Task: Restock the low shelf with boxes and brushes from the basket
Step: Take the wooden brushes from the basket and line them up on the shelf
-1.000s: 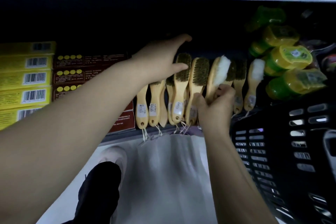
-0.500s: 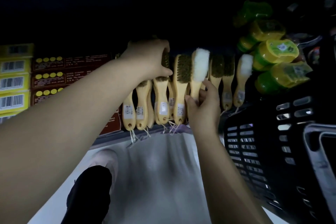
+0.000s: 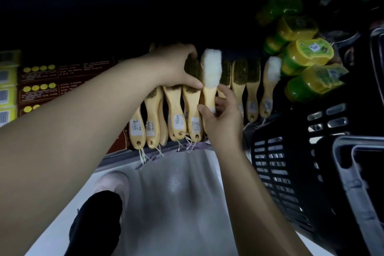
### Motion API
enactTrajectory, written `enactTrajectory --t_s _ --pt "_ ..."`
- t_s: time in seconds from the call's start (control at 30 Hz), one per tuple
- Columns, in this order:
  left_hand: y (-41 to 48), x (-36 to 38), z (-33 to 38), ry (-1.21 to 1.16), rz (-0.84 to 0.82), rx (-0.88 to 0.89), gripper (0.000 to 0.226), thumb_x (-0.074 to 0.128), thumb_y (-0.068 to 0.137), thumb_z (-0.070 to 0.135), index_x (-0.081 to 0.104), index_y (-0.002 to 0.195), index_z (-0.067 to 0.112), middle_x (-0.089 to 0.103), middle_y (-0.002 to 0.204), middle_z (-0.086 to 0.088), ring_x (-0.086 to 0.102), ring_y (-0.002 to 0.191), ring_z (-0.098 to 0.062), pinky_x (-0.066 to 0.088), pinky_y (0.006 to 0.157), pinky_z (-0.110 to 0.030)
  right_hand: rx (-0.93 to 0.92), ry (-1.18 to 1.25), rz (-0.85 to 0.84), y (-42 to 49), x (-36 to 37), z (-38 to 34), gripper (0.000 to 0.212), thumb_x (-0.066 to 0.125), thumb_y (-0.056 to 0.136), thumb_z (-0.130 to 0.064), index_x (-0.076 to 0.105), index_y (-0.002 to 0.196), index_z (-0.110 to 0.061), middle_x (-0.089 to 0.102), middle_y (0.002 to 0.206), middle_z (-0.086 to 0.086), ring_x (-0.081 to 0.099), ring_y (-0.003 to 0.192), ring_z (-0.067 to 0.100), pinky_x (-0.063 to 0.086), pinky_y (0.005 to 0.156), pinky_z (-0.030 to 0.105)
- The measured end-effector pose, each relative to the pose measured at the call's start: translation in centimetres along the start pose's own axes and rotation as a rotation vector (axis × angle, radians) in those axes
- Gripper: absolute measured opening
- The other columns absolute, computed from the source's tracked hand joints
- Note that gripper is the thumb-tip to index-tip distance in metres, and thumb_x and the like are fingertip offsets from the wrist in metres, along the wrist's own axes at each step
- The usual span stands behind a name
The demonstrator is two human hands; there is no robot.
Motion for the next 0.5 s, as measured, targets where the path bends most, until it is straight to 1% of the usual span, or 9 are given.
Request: enactTrajectory --t_s 0.1,0.17,0.23,0.27,0.33,0.4,0.43,0.47,0.5 --pt "0.0 -0.3 -0.1 -0.002 -0.007 -0.001 0.07 0.073 0.071 0.05 0.046 0.13 0.023 0.049 0.133 -0.004 0.046 0.119 -0.024 0.037 0.091 -0.034 0.012 0.002 -0.015 0.1 0.1 0.0 0.054 0.069 0.082 -0.02 0.045 0.128 -0.035 0.064 0.103 -0.013 0.061 0.087 -0.002 0.05 0.071 0.018" --pt "0.0 -0.4 0.1 0.031 -0.013 -0.002 0.07 0.071 0.072 0.051 0.045 0.131 0.023 0.048 0.134 -0.005 0.044 0.121 -0.026 0.034 0.096 -0.037 0.002 -0.004 -0.024 0.1 0.1 0.0 0.051 0.067 0.085 -0.025 0.044 0.129 -0.036 0.063 0.101 -0.013 0.059 0.085 -0.003 0.049 0.07 0.019" --pt "0.0 -0.4 0.3 0.078 -0.01 0.004 0.069 0.069 0.073 0.053 0.044 0.131 0.025 0.047 0.135 -0.005 0.04 0.124 -0.027 0.029 0.102 -0.04 -0.001 -0.002 -0.031 0.0 -0.1 0.3 0.044 0.057 0.09 -0.031 0.043 0.132 -0.034 0.061 0.099 -0.013 0.058 0.085 0.001 0.047 0.072 0.018" --pt "0.0 -0.5 0.4 0.105 -0.007 0.009 0.068 0.067 0.074 0.054 0.043 0.131 0.026 0.046 0.136 -0.005 0.038 0.126 -0.028 0.025 0.105 -0.041 -0.002 0.007 -0.032 -0.1 -0.2 0.5 0.04 0.051 0.094 -0.031 0.043 0.132 -0.033 0.061 0.099 -0.013 0.057 0.085 0.001 0.045 0.072 0.015" --pt "-0.2 -0.5 0.7 0.147 0.0 0.017 0.07 0.065 0.074 0.056 0.041 0.134 0.027 0.043 0.14 -0.005 0.031 0.132 -0.03 0.016 0.111 -0.045 -0.002 0.009 -0.025 -0.4 -0.5 0.7 0.035 0.042 0.098 -0.025 0.046 0.132 -0.029 0.056 0.104 -0.015 0.053 0.086 -0.006 0.039 0.069 0.001" --pt "-0.6 -0.5 1.0 0.157 0.017 0.032 0.073 0.064 0.075 0.056 0.037 0.137 0.028 0.038 0.144 -0.005 0.026 0.135 -0.03 0.012 0.113 -0.046 0.009 0.002 -0.016 -0.6 -0.9 0.6 0.034 0.038 0.099 -0.02 0.048 0.132 -0.025 0.054 0.111 -0.013 0.051 0.091 -0.004 0.036 0.072 -0.004" --pt "-1.0 -0.6 1.2 0.149 0.032 0.041 0.074 0.064 0.076 0.055 0.035 0.139 0.028 0.036 0.146 -0.005 0.025 0.136 -0.03 0.013 0.112 -0.045 0.011 0.012 -0.014 -0.8 -1.0 0.4 0.034 0.038 0.099 -0.018 0.047 0.132 -0.022 0.055 0.116 -0.009 0.051 0.099 0.001 0.039 0.081 0.001" --pt "-1.5 -0.8 1.4 0.129 0.045 0.052 0.073 0.064 0.078 0.053 0.033 0.14 0.028 0.035 0.146 -0.004 0.026 0.135 -0.03 0.016 0.111 -0.043 0.013 0.029 -0.014 -1.1 -1.2 0.1 0.034 0.039 0.099 -0.016 0.047 0.131 -0.02 0.054 0.121 -0.004 0.051 0.107 0.006 0.043 0.091 0.013" --pt "-2.2 -1.1 1.6 0.097 0.051 0.068 0.072 0.064 0.079 0.05 0.033 0.14 0.028 0.034 0.147 -0.004 0.026 0.134 -0.029 0.019 0.11 -0.042 0.024 0.048 -0.017 -1.7 -1.4 -0.3 0.033 0.04 0.098 -0.015 0.046 0.13 -0.019 0.053 0.124 0.0 0.052 0.111 0.012 0.046 0.096 0.028"
Point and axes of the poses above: each hand's wrist, its own y-axis towards the middle knuckle, its own x-axis out of the palm, z = x × y, the point moved 2 cm from there along y, towards the middle knuckle
